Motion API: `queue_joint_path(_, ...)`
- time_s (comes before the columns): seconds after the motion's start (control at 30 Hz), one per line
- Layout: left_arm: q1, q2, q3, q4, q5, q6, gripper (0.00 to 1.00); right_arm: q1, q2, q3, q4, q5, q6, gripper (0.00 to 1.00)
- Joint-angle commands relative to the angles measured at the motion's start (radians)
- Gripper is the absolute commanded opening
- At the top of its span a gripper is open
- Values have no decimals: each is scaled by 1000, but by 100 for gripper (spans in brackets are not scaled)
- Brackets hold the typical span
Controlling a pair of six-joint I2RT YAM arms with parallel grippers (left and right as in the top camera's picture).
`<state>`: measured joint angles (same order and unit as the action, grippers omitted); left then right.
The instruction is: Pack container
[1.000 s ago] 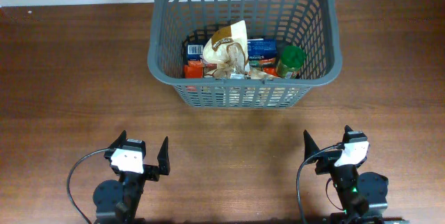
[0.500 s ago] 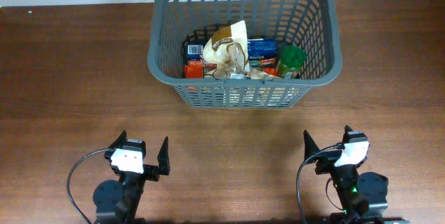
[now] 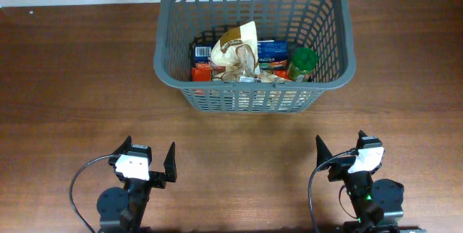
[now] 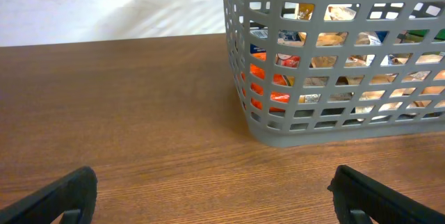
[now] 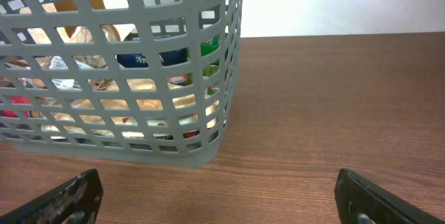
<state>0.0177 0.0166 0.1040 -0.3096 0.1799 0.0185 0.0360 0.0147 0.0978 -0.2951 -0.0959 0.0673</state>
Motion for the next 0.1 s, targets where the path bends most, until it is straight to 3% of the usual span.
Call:
queue_joint_path(0.0,-5,-11,-8,3,-3,11,99,-4,-11,-6,-3,-5,-4,99)
queue_joint_path(0.07,-5,-11,-8,3,-3,11,99,-4,-11,-6,-3,-5,-4,99)
